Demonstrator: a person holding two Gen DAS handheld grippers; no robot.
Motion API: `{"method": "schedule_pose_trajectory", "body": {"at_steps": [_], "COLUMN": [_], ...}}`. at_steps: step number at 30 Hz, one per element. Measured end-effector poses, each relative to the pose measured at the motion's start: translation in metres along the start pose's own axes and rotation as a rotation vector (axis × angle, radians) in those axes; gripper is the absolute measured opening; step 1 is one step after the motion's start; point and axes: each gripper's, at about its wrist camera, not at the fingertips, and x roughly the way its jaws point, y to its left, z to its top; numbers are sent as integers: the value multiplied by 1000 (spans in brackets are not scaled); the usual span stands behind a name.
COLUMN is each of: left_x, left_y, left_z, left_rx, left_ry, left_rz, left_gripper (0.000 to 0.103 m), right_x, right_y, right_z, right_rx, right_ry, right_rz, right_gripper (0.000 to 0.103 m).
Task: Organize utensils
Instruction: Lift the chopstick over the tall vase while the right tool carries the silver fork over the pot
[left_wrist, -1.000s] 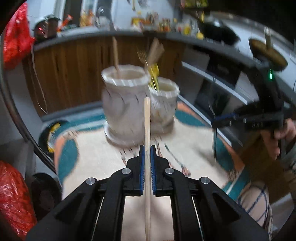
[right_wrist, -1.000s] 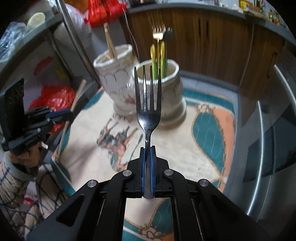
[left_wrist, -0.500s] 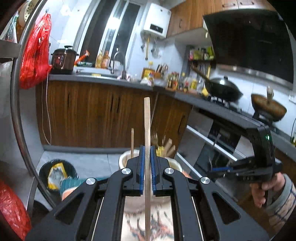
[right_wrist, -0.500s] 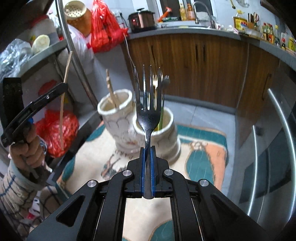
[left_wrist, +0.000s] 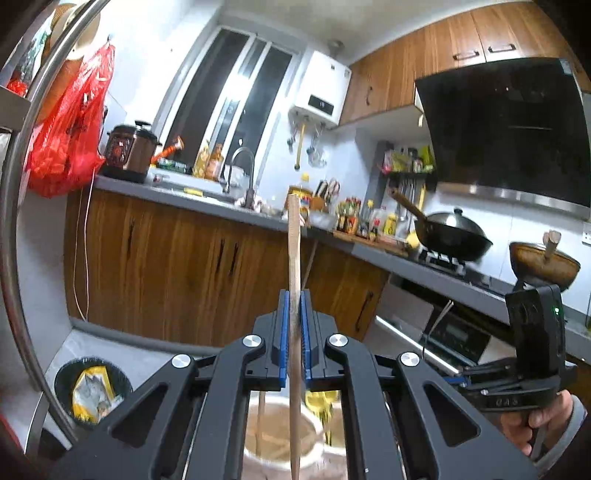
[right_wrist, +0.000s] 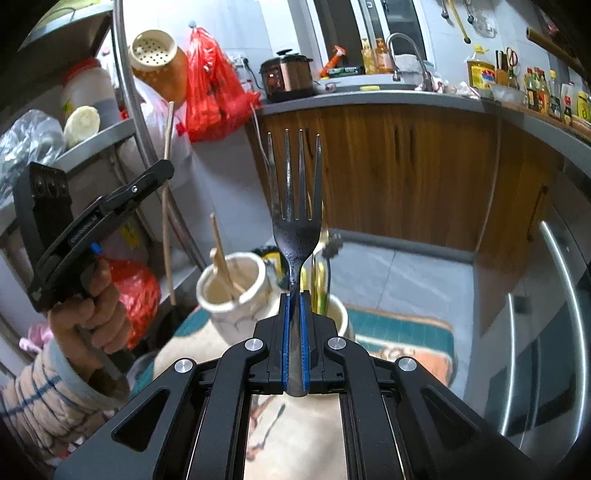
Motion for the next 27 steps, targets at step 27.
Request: {"method": "schedule_pose_trajectory", "body": {"at_steps": [27], "left_x": [3], "left_y": [-6], "left_z": [-93], "left_rx": [133], "left_ry": [-71], "left_rz": [82], "left_gripper": [6], "right_x": [54], "right_y": [-2], "right_z": [-10], "right_rx": [-57], "right_ry": [-18], "right_rz": [-84], "right_gripper": [6]}}
